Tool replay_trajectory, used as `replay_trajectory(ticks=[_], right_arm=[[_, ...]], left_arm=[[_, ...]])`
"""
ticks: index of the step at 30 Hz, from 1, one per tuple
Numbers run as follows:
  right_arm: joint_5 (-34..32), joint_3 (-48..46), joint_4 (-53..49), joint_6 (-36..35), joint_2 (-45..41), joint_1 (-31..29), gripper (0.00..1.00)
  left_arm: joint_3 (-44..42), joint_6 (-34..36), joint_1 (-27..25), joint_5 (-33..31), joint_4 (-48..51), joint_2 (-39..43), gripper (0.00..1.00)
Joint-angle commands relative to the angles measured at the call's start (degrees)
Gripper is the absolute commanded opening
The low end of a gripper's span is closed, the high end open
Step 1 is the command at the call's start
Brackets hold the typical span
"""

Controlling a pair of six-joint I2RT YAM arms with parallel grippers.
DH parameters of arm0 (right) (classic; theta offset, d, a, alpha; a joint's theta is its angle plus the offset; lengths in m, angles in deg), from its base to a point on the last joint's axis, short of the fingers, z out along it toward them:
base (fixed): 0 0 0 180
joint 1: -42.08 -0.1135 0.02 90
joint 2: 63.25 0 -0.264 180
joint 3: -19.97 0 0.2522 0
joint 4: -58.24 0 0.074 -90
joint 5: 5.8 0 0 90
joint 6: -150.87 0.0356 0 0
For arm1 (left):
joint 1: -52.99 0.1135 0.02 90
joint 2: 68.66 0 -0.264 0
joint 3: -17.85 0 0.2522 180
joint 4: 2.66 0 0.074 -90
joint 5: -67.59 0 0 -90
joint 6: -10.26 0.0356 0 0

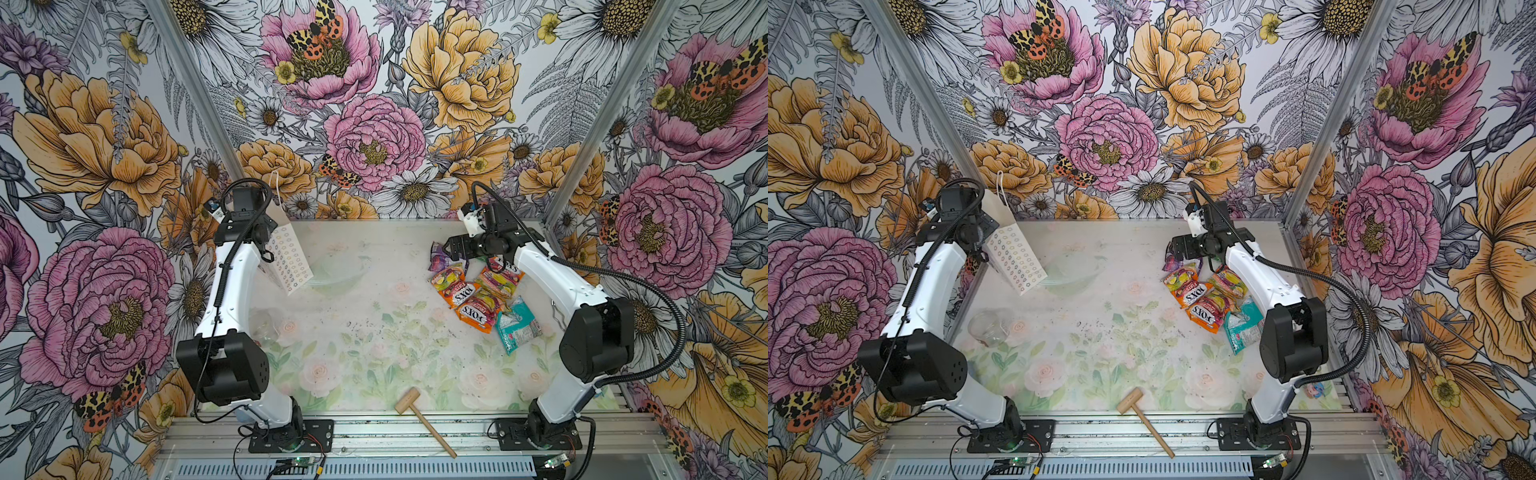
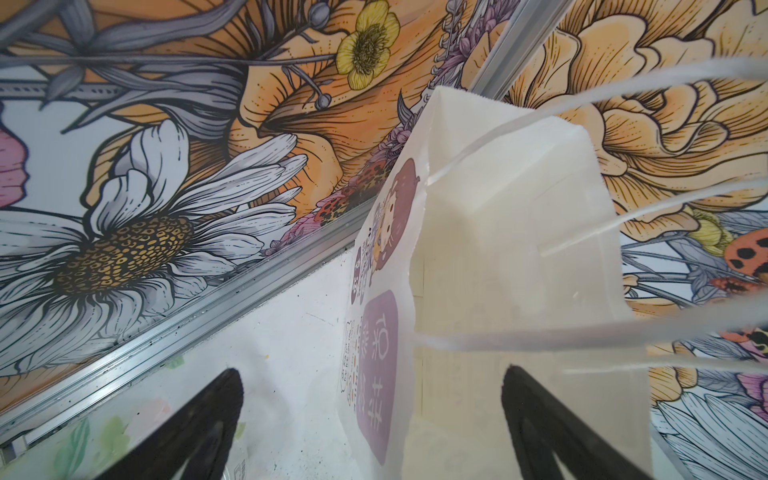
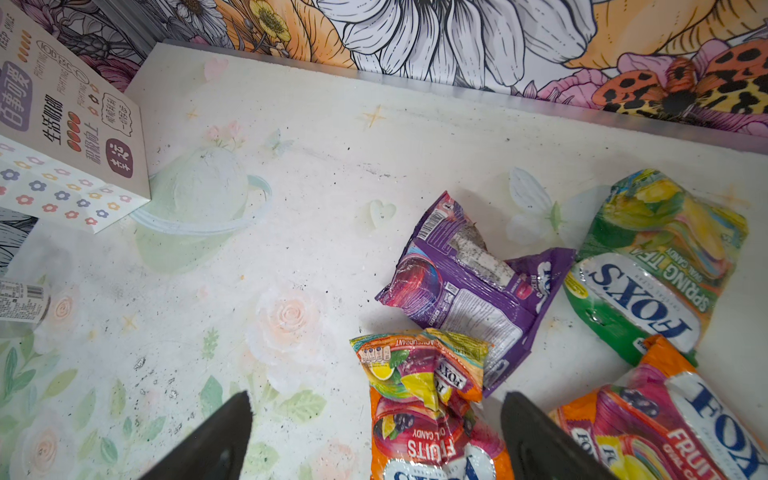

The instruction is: Place the snacks into the paper bag

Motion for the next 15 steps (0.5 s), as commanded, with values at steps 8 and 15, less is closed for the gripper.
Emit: replay_trajectory(ticks=[8,15], right_arm=[[-0.52,0.62,0.36,-0.88,-0.08,-0.24,0.95],[-0.68,0.38,0.37,-1.09,-0.13,-0.25,0.95]], left_arm=[[1.55,1.13,0.69,1.91,0.26,-1.33,0.89],[1.55,1.13,0.73,1.84,0.3,-2.23,0.86]])
